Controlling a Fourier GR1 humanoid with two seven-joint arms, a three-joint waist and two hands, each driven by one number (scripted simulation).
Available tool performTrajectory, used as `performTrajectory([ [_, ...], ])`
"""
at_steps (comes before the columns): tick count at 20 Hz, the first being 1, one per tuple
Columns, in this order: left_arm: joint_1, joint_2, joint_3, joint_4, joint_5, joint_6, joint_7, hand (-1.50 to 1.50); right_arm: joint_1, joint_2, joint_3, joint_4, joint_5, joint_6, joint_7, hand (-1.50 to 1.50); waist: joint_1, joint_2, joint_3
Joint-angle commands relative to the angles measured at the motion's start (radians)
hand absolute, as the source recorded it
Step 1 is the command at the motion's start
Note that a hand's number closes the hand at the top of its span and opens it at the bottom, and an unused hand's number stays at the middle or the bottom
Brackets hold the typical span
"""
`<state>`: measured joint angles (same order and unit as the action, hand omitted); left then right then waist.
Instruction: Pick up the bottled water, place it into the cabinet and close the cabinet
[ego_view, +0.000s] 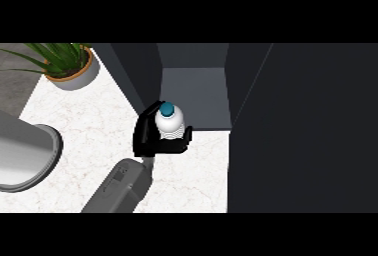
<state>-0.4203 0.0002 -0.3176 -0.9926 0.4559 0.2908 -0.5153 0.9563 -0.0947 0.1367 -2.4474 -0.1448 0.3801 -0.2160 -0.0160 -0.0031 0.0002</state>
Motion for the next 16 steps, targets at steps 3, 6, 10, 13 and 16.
performTrajectory([
  [3, -0.148, 0.000, -0.137, -0.018, 0.036, 0.247, 0.102, 1.50, -0.039, -0.008, -0.056, -0.062, -0.101, -0.008, 0.049, -1.50, -0.005, 0.003, 0.000],
  [6, -0.302, 0.000, -0.089, 0.102, 0.023, 0.255, 0.179, 1.50, -0.023, 0.006, -0.047, -0.059, -0.098, -0.001, 0.036, -1.50, -0.014, 0.006, 0.000],
  [10, -0.406, 0.000, -0.075, 0.258, 0.096, 0.298, 0.119, 1.50, -0.030, -0.005, -0.060, -0.025, -0.090, 0.030, 0.025, -1.50, -0.031, 0.012, -0.001],
  [13, -0.442, 0.000, -0.092, 0.342, 0.158, 0.298, 0.113, 1.50, -0.099, 0.003, -0.071, -0.001, -0.098, 0.007, 0.056, -1.50, -0.033, 0.015, -0.001],
  [16, -0.544, 0.000, -0.028, 0.457, 0.109, 0.274, 0.135, 1.50, -0.057, -0.036, -0.138, -0.060, -0.169, 0.032, 0.064, -1.50, -0.035, 0.017, 0.000],
])
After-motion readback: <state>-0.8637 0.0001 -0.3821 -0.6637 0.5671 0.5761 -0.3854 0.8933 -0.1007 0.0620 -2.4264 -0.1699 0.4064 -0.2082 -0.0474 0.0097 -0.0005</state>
